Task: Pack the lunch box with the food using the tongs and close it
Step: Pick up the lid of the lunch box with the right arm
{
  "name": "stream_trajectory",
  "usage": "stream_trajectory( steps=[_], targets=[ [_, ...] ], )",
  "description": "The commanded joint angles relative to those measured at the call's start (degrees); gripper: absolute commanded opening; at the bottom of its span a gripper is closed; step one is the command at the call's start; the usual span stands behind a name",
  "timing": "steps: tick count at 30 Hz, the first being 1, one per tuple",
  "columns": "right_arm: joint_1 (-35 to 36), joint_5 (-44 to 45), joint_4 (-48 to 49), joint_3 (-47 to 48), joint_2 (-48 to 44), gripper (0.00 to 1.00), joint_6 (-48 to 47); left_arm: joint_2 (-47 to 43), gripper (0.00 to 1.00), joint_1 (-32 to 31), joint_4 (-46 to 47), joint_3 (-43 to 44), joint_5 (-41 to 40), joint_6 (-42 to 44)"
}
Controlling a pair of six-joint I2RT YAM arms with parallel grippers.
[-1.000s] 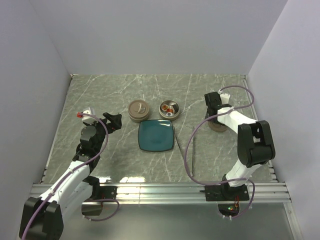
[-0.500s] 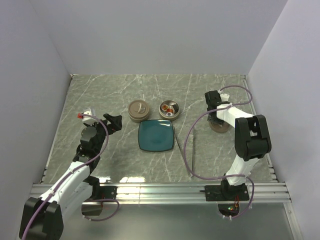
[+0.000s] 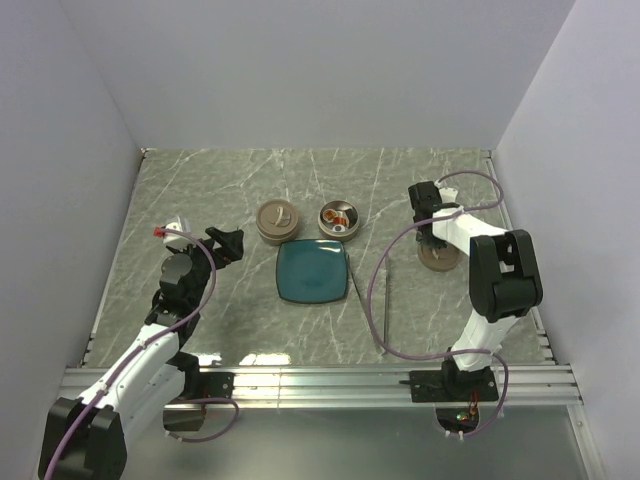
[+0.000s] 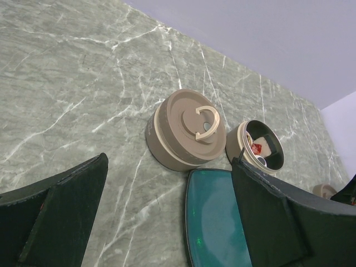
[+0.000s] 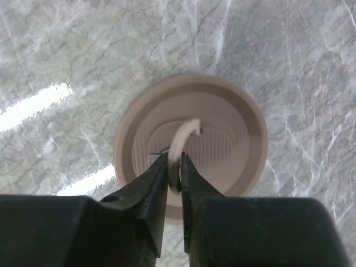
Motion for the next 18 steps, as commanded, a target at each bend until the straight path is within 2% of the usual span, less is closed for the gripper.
stream_trajectory(
  steps=[1,7,10,16,18],
  targets=[
    [1.6,0.0,-0.4,-0.7,-3.0,0.18,0.2,-0.3,0.99,0.3,2.1,-0.2,0.6,-0.7],
    [4.0,3.0,-3.2,-0.6,-6.9,0.1,1.2,-0.3,0.99,0.3,2.2,-0.2,0.6,-0.6],
    [4.8,4.4,-5.0,-0.1,-9.3,0.01,1.8,-0.3,0.99,0.3,2.4,-0.3,0.7,-0.6],
    [8.8,5.8,-7.2,2.6,-14.2,0.0,1.6,0.0,0.99,0.3,2.5,-0.2,0.7,-0.4],
    [10.4,2.3,-4.2,2.8,-16.1,0.0,0.4,0.1,0.99,0.3,2.5,-0.2,0.7,-0.4]
  ],
)
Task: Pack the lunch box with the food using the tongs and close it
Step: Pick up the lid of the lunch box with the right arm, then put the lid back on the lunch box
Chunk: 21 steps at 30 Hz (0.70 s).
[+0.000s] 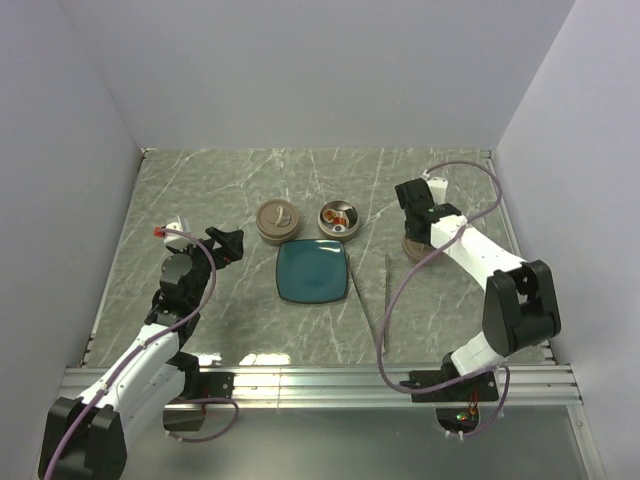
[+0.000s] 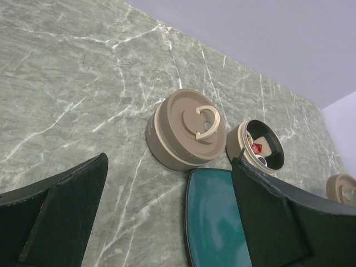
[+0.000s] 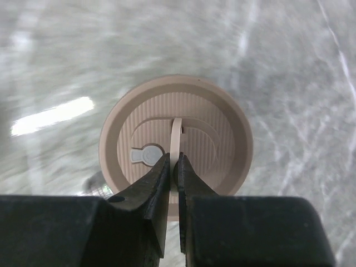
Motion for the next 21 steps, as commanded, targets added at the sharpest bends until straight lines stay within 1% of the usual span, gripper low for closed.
stream_trajectory(
  steps=[1,2,4,5,6,8,12,14,15,21],
  targets=[
    [2.6,-2.5,3.3,3.2,-4.4,0.0,-1.9,-0.1,0.99,0.3,2.5,-0.2,0.7,-0.4],
    [3.1,-6.7,4.7,3.2,-4.8,0.0,-2.4,-0.2,0.99,0.3,2.5,-0.2,0.7,-0.5],
    [3.5,-11.8,9.1,3.8,-5.1,0.0,-4.2,-0.4,0.99,0.3,2.4,-0.2,0.6,-0.4],
    [4.0,-16.9,10.5,4.2,-4.9,0.0,-4.8,-0.3,0.99,0.3,2.4,-0.3,0.5,-0.4],
    [4.0,-19.1,12.6,5.4,-3.6,0.0,-5.5,-0.3,1.0,0.3,2.4,-0.3,0.5,-0.4],
    [4.5,-22.5,13.7,7.4,-1.5,0.0,-6.1,-0.3,0.99,0.3,2.4,-0.1,0.4,-0.5],
    [5.7,-28.8,14.8,14.9,6.6,0.0,-6.8,0.2,0.99,0.2,2.4,-0.1,0.2,-0.3],
    [5.8,-30.6,15.2,17.4,10.5,0.0,-7.2,0.3,0.99,0.3,2.4,0.0,0.1,-0.2],
    [6.0,-33.7,15.8,19.4,11.6,0.0,-7.1,0.3,0.99,0.3,2.4,0.0,0.0,-0.4],
    [6.2,-40.1,16.9,25.4,18.1,0.0,-7.2,0.5,0.99,0.3,2.4,0.2,-0.1,-0.3]
  ],
)
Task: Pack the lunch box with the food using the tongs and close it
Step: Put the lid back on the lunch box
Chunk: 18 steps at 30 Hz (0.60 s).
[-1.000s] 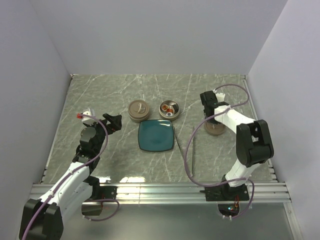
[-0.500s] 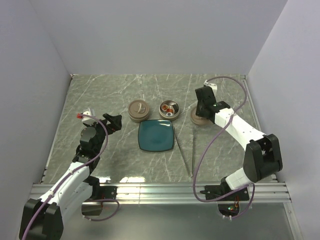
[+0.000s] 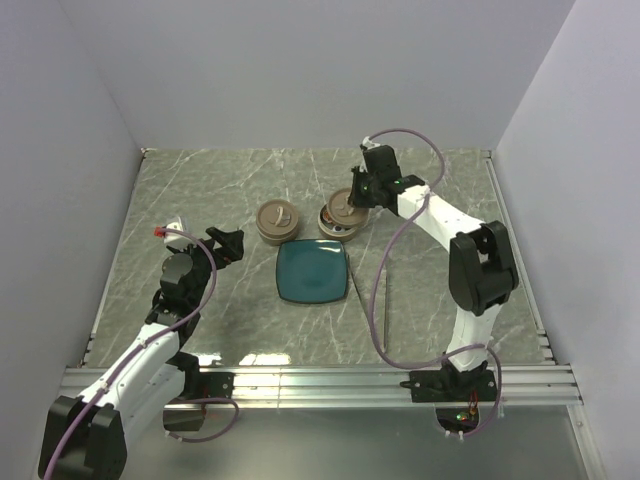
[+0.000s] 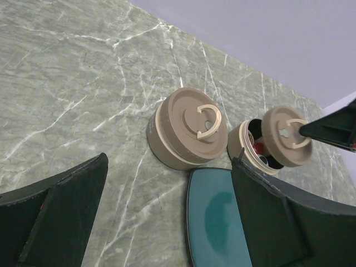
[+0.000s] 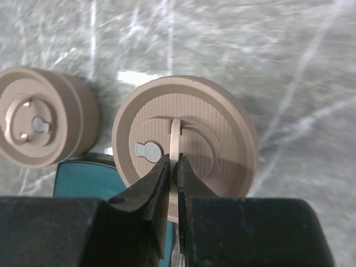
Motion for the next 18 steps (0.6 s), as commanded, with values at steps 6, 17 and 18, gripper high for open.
stream_trajectory(
  steps=[6,17,18],
  targets=[
    [0.7,-8.8,3.9,5.3,4.5,0.0,-0.6,0.4,0.99,0.3,2.7,0.3,0.2,-0.2],
    [1.3,-8.0,4.7,1.6,4.3,0.0,-0.3,0.8,0.99,0.3,3.0,0.2,0.5,-0.3],
    [1.3,-7.5,4.8,1.0,4.2,0.0,-0.2,0.7,0.99,0.3,3.0,0.1,0.5,-0.2]
  ],
)
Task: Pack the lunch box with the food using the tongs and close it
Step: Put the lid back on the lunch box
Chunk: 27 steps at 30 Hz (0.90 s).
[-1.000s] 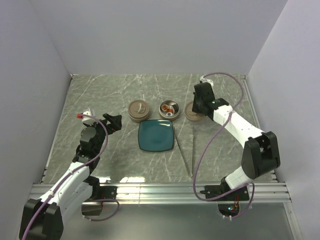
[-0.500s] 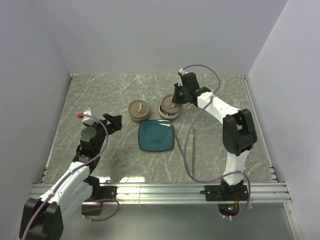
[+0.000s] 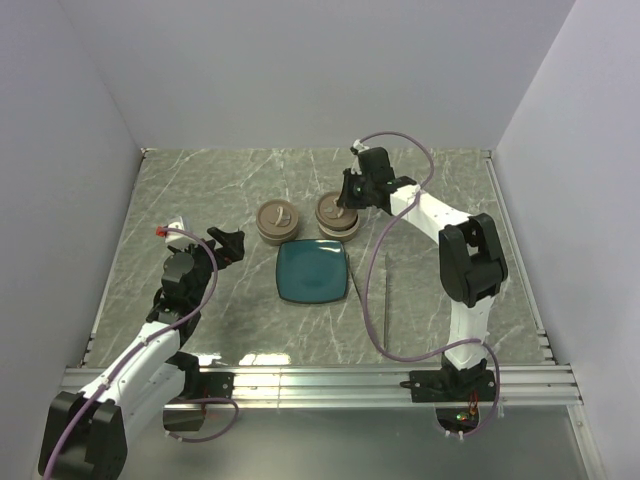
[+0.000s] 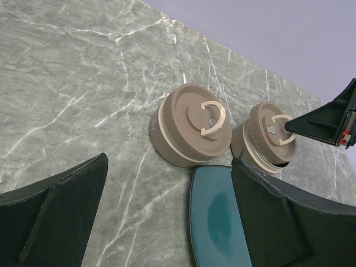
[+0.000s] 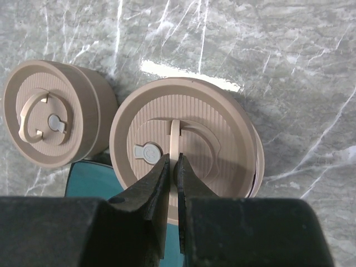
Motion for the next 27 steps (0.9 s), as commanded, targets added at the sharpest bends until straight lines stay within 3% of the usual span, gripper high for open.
stream_trajectory(
  steps=[1,18,27],
  targets=[
    [0.9,0.5,1.2,-1.3,-1.7,0.0,0.0,-0.6,1.0,0.3,2.8,0.2,0.5,-0.2],
    [0.9,5.5,-1.5,-3.4,-5.2,0.0,-1.0,-0.7,0.99,0.3,2.7,0.2,0.6,-0.2],
    [1.0,3.6,-1.0,-4.6,-7.9,0.0,-1.1,-1.0,0.99,0.3,2.6,0.0,0.7,-0.2]
  ],
)
